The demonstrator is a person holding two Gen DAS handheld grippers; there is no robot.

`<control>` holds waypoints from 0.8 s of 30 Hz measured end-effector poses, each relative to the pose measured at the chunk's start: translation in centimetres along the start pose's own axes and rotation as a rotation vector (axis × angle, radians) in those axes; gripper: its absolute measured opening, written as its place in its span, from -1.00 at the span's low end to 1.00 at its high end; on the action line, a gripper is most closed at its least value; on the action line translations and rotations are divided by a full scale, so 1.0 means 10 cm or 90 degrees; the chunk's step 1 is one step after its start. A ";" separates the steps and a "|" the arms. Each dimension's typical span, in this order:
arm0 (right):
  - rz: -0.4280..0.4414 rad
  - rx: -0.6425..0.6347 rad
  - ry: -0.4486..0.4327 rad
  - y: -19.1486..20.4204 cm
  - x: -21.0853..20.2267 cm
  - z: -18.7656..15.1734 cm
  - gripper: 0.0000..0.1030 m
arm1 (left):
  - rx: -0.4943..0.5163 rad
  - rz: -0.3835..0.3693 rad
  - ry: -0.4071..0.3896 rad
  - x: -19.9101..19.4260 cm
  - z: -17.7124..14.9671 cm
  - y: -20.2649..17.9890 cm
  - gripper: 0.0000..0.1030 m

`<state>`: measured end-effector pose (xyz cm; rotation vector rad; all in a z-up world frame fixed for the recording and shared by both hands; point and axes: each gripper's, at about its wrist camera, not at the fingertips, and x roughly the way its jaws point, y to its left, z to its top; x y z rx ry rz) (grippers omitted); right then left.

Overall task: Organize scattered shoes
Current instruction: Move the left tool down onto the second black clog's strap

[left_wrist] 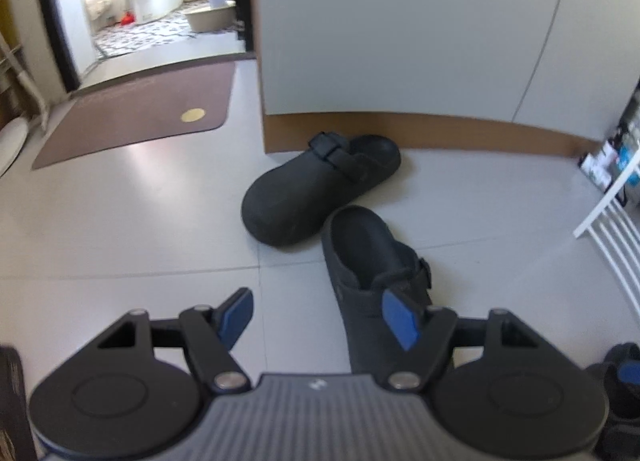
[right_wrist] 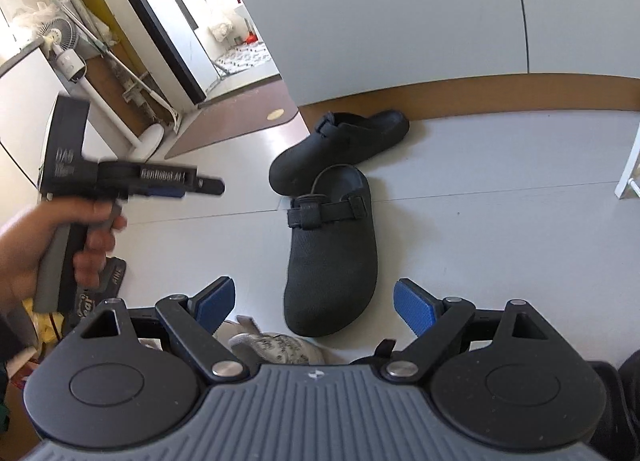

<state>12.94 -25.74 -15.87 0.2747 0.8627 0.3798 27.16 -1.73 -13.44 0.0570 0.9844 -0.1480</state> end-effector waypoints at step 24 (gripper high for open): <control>-0.030 0.121 -0.026 -0.36 0.00 0.40 0.75 | -0.222 0.008 0.074 1.15 1.51 0.06 0.36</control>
